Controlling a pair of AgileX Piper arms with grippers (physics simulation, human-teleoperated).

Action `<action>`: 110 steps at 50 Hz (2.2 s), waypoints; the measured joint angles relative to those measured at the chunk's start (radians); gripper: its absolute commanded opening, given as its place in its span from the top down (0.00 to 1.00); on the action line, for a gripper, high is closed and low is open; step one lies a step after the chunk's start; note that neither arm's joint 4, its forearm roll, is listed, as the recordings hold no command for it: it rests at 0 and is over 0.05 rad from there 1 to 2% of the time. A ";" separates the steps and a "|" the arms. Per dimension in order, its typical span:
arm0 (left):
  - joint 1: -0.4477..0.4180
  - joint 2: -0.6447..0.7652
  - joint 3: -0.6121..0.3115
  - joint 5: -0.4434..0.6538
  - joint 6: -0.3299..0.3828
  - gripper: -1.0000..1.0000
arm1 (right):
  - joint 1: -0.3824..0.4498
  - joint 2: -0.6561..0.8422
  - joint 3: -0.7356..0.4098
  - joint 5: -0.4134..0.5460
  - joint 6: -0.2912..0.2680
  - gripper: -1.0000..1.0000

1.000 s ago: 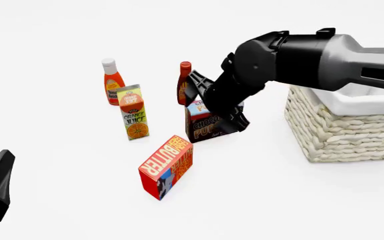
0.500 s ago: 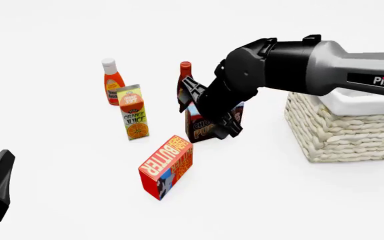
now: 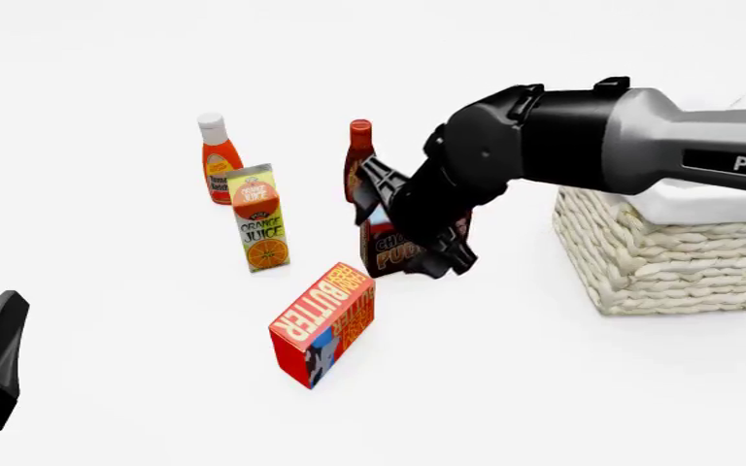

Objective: Pick the butter and place it in the basket.

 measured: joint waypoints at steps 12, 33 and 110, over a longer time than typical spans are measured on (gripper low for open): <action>0.000 0.000 0.000 0.000 0.000 0.00 | 0.011 0.026 -0.004 -0.009 0.019 0.00; 0.000 0.000 0.000 0.000 0.000 0.00 | 0.013 0.047 0.011 -0.029 0.045 0.00; 0.000 0.000 0.000 0.000 0.000 0.00 | 0.102 0.145 -0.102 0.032 0.073 0.00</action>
